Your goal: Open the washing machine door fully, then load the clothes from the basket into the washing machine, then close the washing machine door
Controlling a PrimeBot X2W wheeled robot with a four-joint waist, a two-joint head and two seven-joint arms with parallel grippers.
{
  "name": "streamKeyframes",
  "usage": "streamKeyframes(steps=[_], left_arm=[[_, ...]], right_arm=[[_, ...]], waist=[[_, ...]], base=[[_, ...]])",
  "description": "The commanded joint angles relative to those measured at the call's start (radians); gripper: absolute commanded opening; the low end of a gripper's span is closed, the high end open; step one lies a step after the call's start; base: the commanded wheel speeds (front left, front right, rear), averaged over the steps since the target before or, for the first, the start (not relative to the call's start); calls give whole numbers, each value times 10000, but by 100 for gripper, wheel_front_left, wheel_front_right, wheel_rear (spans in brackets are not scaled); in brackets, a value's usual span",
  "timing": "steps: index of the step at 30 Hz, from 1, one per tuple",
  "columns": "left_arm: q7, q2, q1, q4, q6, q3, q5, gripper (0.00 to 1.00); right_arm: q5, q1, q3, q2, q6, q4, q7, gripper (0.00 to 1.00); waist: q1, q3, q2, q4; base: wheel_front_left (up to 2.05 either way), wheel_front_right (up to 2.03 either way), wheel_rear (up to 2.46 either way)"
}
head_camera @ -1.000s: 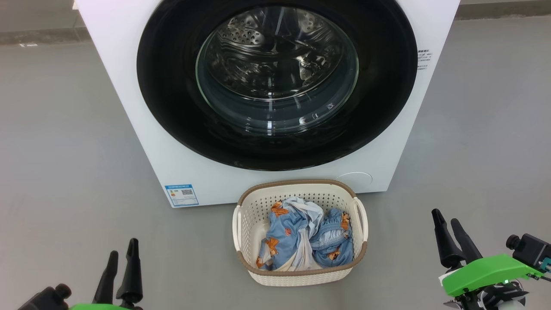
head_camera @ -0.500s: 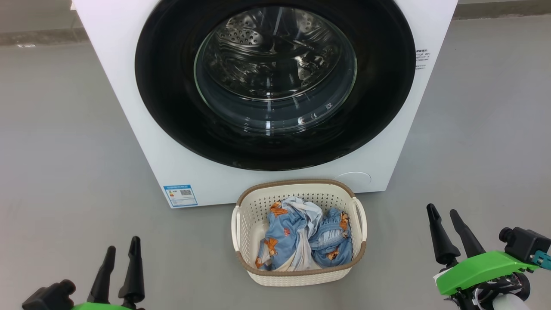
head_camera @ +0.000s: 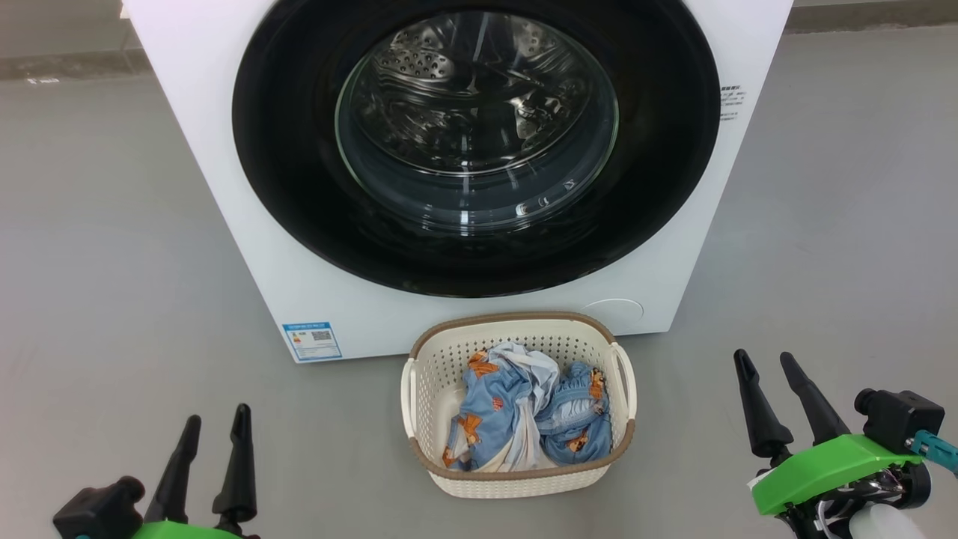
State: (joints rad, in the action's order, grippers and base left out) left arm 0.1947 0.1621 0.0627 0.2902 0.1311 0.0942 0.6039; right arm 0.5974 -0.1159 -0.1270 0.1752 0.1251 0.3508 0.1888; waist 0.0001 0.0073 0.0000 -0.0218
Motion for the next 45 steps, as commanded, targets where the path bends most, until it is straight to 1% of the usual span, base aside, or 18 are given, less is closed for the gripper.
streamKeyframes(steps=[1,19,27,33,40,45], left_arm=[[126,255,457,-160,-3,-233,-272,100],[670,574,598,162,-4,-145,-1905,100],[671,555,628,375,-4,-319,-1710,100],[671,564,646,484,-4,-417,-1675,100],[671,570,669,552,-4,-473,-1787,100],[671,560,691,604,-4,-614,-2070,100]], right_arm=[[-249,-468,-210,209,49,-211,185,100],[-2013,-405,-249,306,56,-257,730,100],[-1998,-216,166,152,56,-302,730,100],[-2025,-150,289,74,56,-325,730,100],[-2032,-152,322,20,56,-346,730,100],[-2034,-143,321,-13,56,-349,730,100]], waist=[[0,-6,0,-3],[0,-31,0,-101],[0,-27,0,-157],[0,-44,0,-192],[0,-31,0,-223],[0,-17,0,-253]], base=[[0,0,0],[0,0,0],[0,0,0],[0,0,0],[0,0,0],[0,0,-1]])
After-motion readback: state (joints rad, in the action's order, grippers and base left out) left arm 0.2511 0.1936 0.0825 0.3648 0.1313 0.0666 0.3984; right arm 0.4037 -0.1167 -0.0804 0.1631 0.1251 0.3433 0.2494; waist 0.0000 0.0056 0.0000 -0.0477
